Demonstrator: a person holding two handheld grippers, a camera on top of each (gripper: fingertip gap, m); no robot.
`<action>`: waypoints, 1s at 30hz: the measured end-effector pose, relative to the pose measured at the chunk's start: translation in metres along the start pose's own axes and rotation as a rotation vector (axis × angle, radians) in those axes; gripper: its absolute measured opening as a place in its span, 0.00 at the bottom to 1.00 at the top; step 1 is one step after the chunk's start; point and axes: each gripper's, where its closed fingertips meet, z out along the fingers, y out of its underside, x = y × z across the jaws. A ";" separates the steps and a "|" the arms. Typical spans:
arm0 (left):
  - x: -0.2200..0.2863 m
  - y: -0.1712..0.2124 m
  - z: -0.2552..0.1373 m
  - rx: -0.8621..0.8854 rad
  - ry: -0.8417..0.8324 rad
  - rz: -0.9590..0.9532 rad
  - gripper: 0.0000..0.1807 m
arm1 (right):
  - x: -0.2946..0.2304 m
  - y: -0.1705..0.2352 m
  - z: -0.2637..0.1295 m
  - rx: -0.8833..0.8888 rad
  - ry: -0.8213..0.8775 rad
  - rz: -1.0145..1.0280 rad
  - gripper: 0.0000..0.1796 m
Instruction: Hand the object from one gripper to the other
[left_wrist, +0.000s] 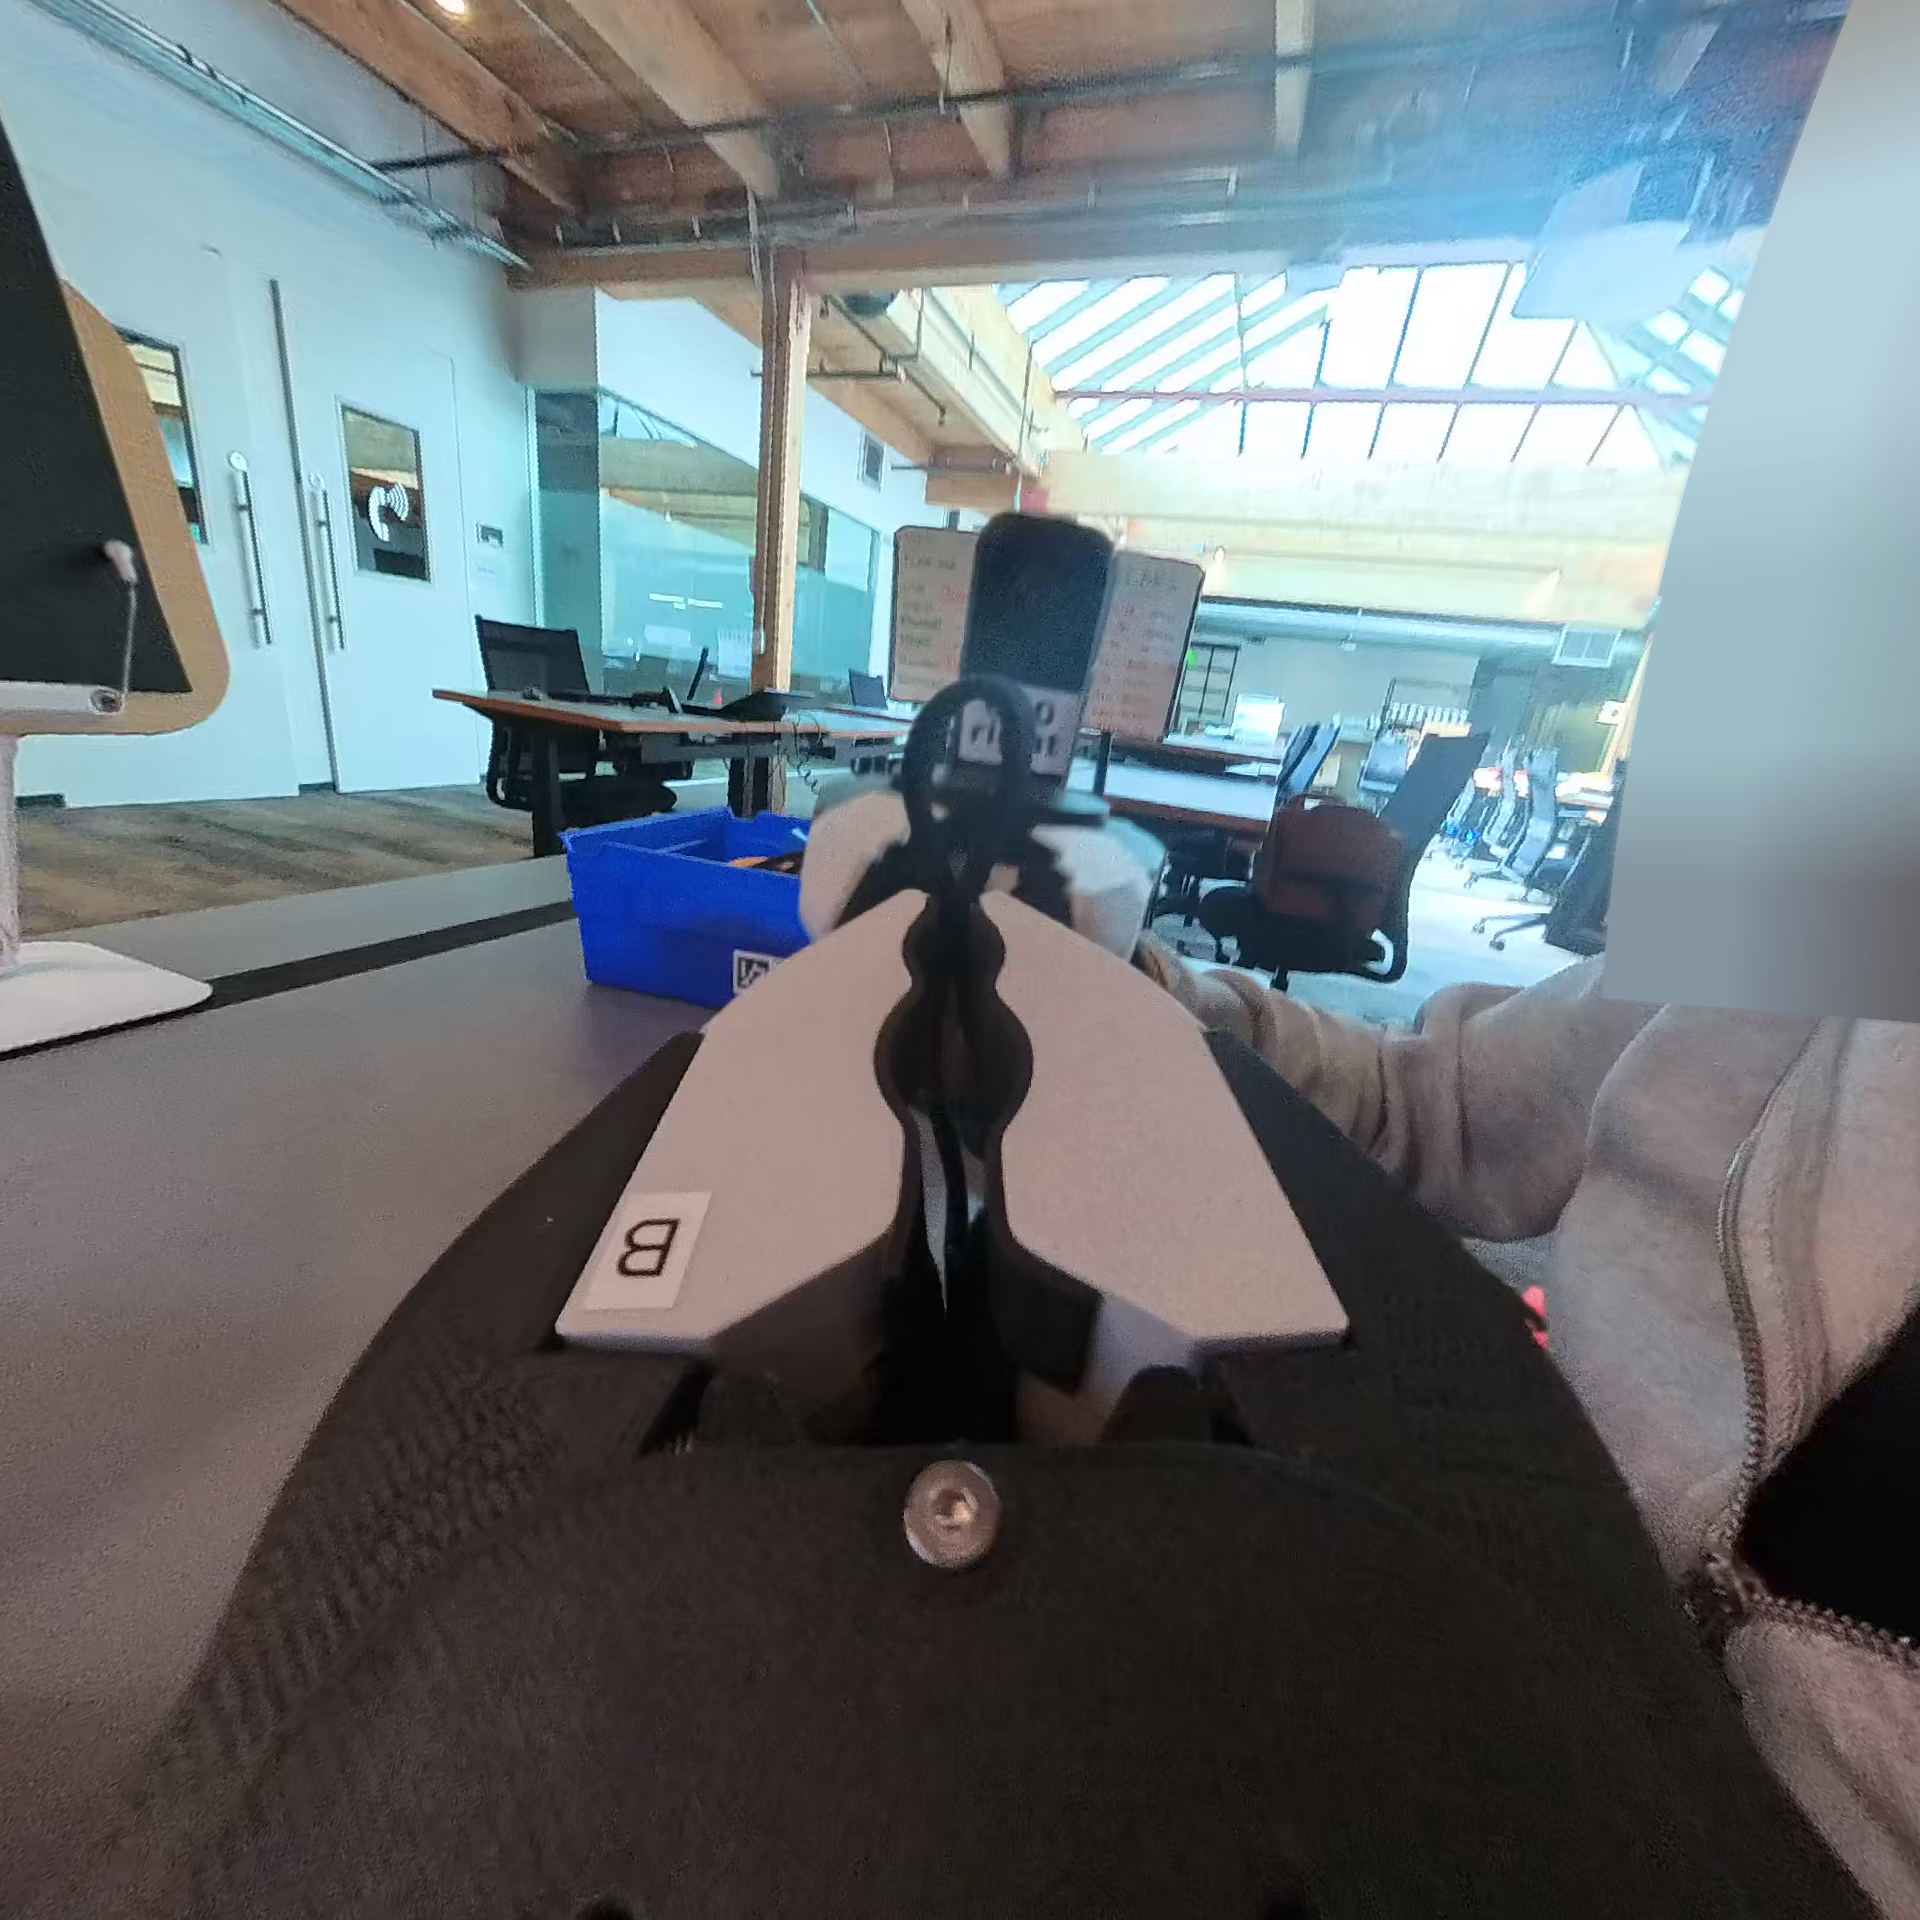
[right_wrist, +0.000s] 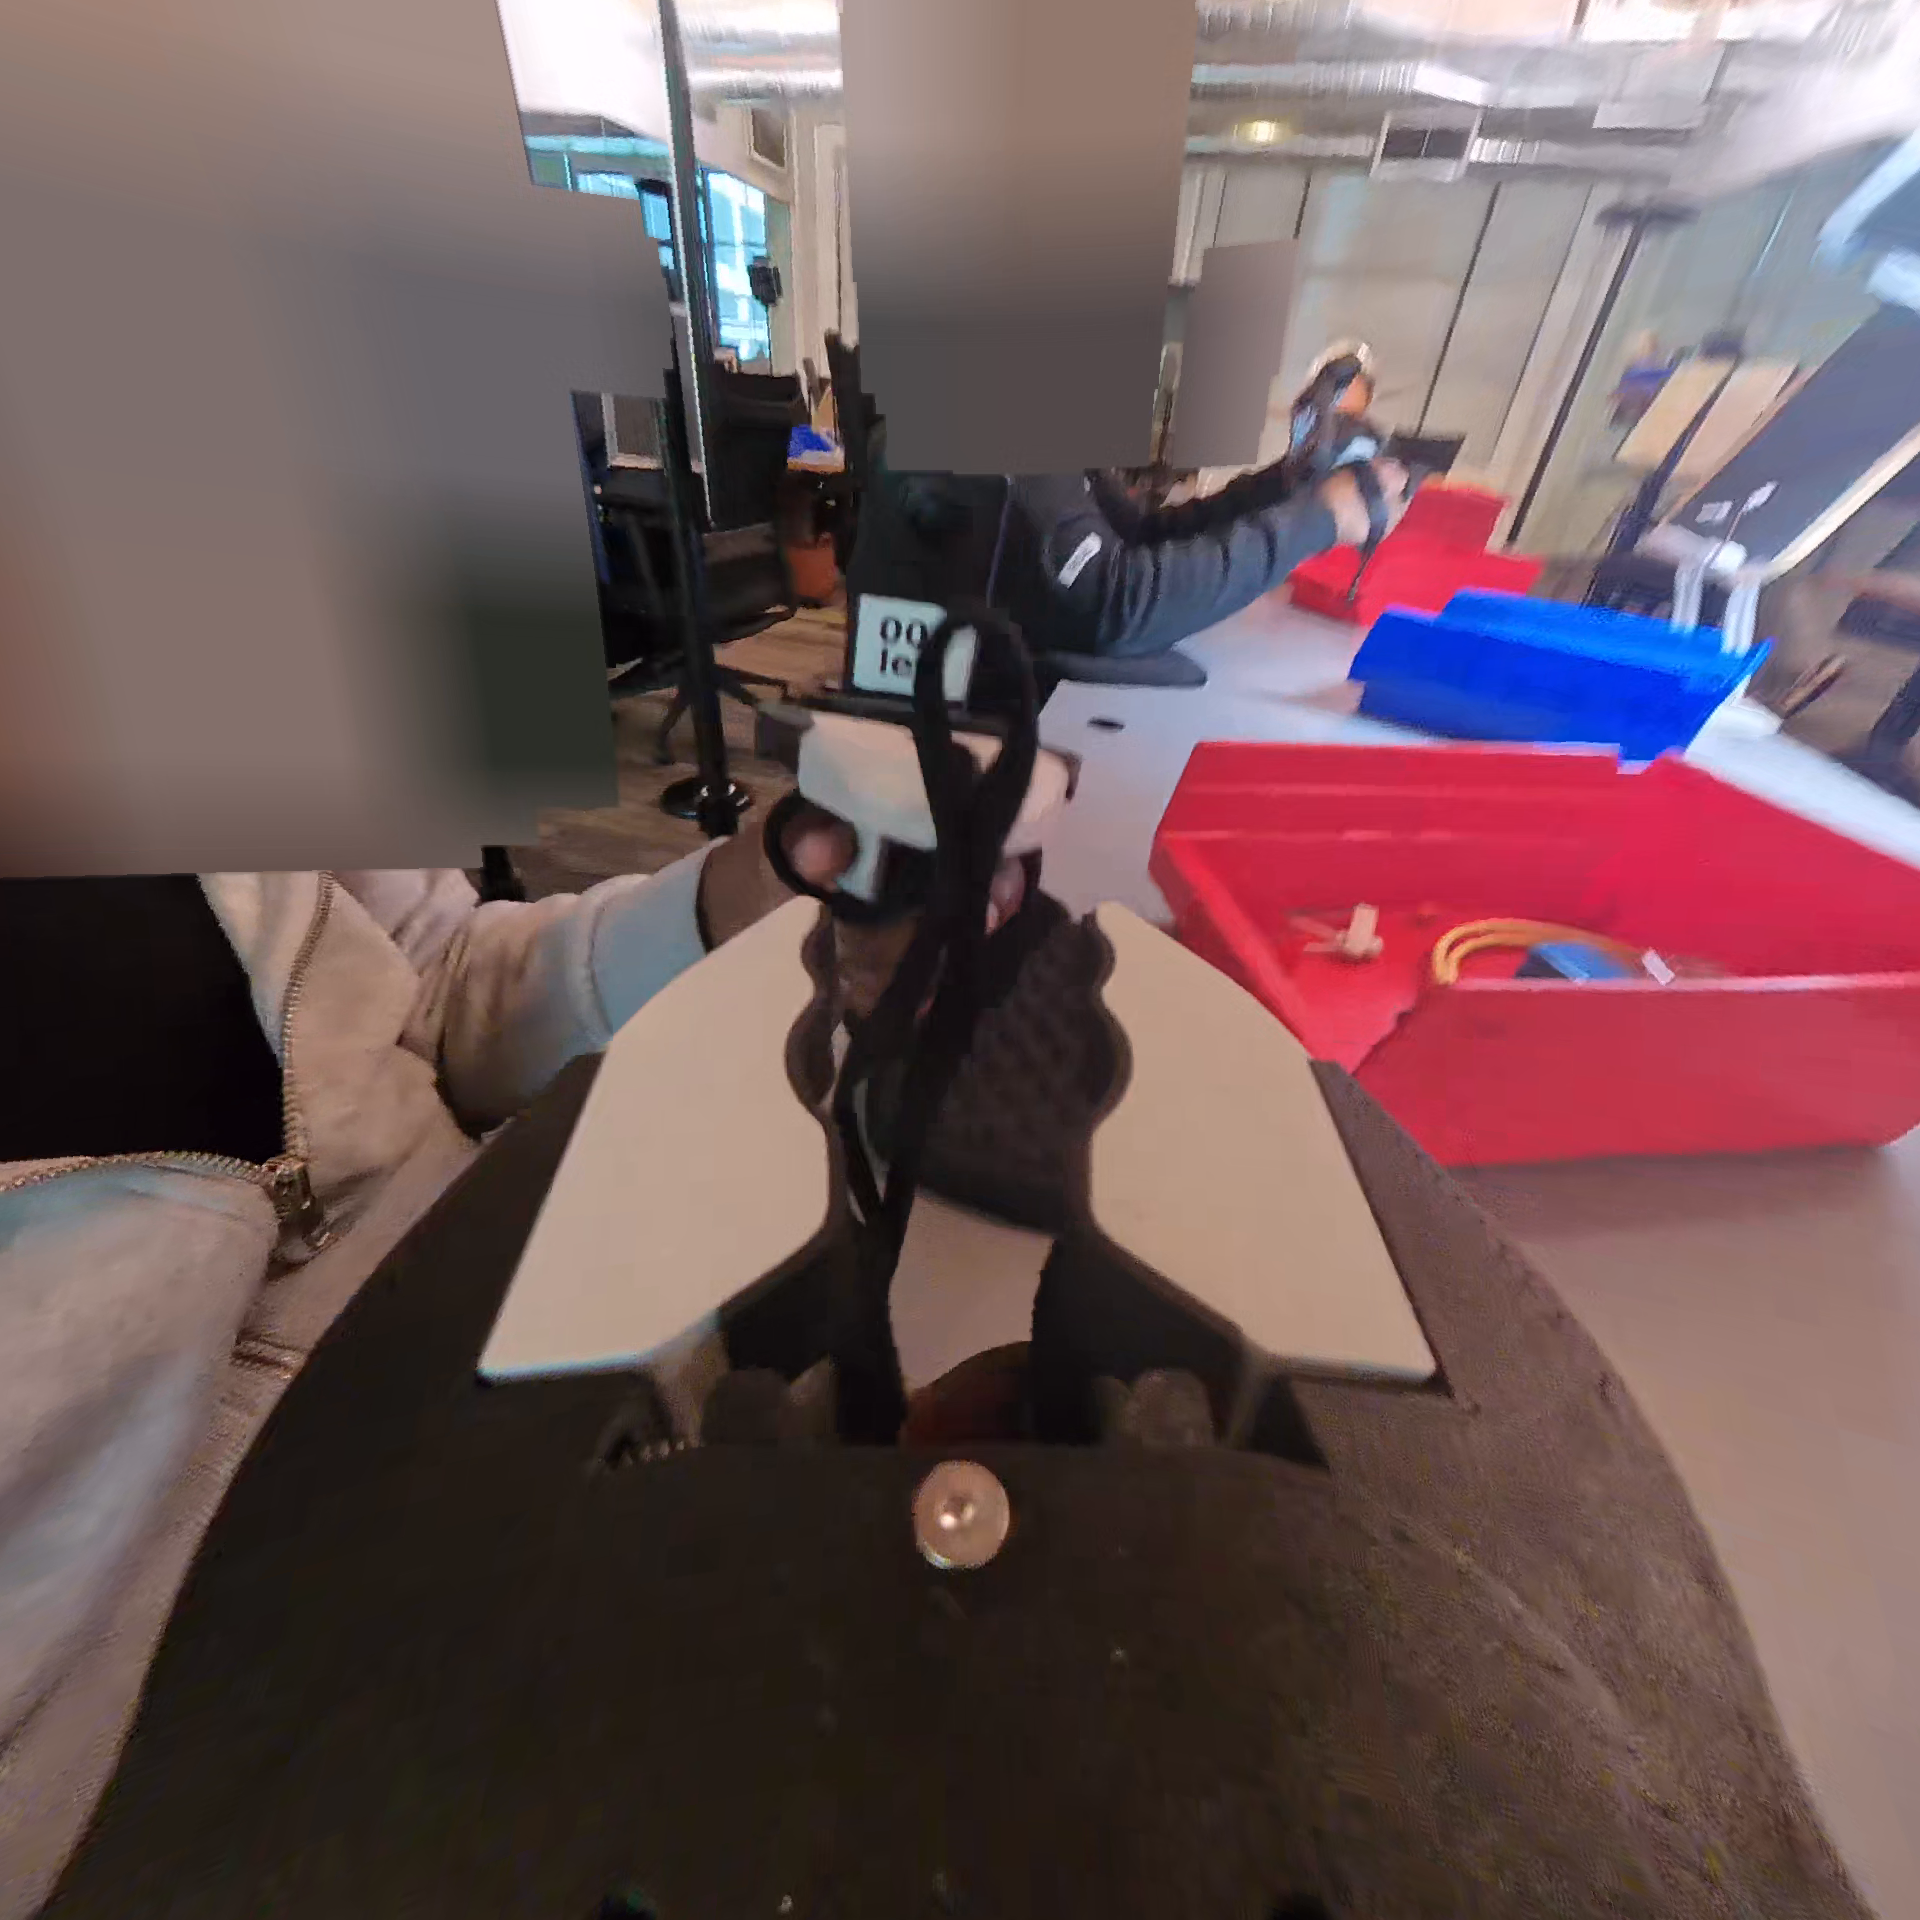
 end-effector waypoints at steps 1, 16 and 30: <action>0.002 -0.002 0.000 0.011 0.012 -0.009 0.02 | 0.001 0.007 0.004 -0.023 -0.005 0.030 0.20; 0.000 0.013 0.000 -0.015 0.002 -0.048 0.02 | 0.004 -0.008 0.002 0.109 -0.011 0.167 0.16; 0.003 0.036 -0.002 -0.097 0.023 -0.071 0.03 | -0.003 0.004 0.008 0.055 -0.084 0.254 0.03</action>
